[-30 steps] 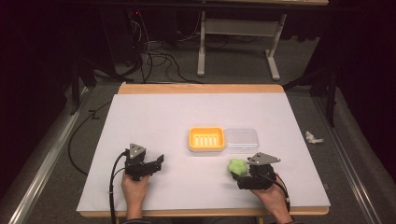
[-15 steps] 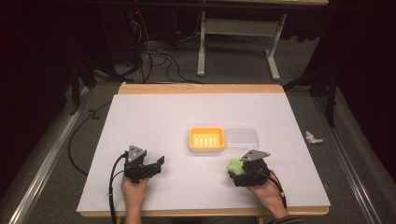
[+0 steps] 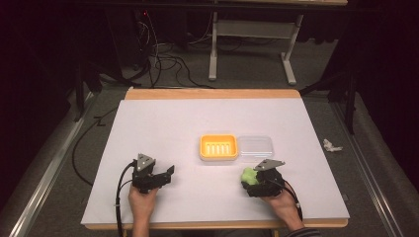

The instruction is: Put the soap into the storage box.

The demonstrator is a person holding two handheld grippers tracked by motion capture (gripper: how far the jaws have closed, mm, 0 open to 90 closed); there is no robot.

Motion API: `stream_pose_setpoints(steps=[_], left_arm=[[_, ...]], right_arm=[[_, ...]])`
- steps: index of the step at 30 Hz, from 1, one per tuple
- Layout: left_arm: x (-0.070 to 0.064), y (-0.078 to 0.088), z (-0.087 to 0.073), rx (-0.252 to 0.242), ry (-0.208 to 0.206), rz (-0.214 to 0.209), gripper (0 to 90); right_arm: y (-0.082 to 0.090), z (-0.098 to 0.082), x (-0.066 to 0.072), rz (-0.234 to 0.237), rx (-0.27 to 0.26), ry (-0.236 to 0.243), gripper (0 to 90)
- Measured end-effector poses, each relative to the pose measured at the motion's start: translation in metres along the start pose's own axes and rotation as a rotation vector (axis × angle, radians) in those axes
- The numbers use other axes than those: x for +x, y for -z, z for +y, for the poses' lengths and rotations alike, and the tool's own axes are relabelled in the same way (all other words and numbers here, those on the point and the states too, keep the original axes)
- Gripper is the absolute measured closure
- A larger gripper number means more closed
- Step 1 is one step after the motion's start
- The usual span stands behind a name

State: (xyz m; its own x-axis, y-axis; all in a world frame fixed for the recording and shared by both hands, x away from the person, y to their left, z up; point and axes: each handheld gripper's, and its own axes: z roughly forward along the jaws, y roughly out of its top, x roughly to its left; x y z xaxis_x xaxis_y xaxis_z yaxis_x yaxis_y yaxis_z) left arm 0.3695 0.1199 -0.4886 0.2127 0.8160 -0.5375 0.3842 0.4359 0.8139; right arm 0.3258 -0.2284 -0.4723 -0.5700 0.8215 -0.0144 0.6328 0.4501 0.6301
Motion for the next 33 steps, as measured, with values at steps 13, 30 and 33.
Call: stream_pose_setpoints(steps=[13,30,33], left_arm=[[0.008,-0.004,0.005,0.05,0.075,0.023,17.7],[0.0,0.005,-0.001,0.012,0.015,-0.005,22.5],[-0.001,0.005,-0.002,0.005,0.008,-0.005,22.5]], right_arm=[[0.007,-0.001,-0.002,0.0,-0.013,0.025,27.5],[0.027,0.008,-0.013,0.003,-0.093,0.006,27.8],[0.033,0.011,-0.011,0.002,-0.115,0.008,27.8]])
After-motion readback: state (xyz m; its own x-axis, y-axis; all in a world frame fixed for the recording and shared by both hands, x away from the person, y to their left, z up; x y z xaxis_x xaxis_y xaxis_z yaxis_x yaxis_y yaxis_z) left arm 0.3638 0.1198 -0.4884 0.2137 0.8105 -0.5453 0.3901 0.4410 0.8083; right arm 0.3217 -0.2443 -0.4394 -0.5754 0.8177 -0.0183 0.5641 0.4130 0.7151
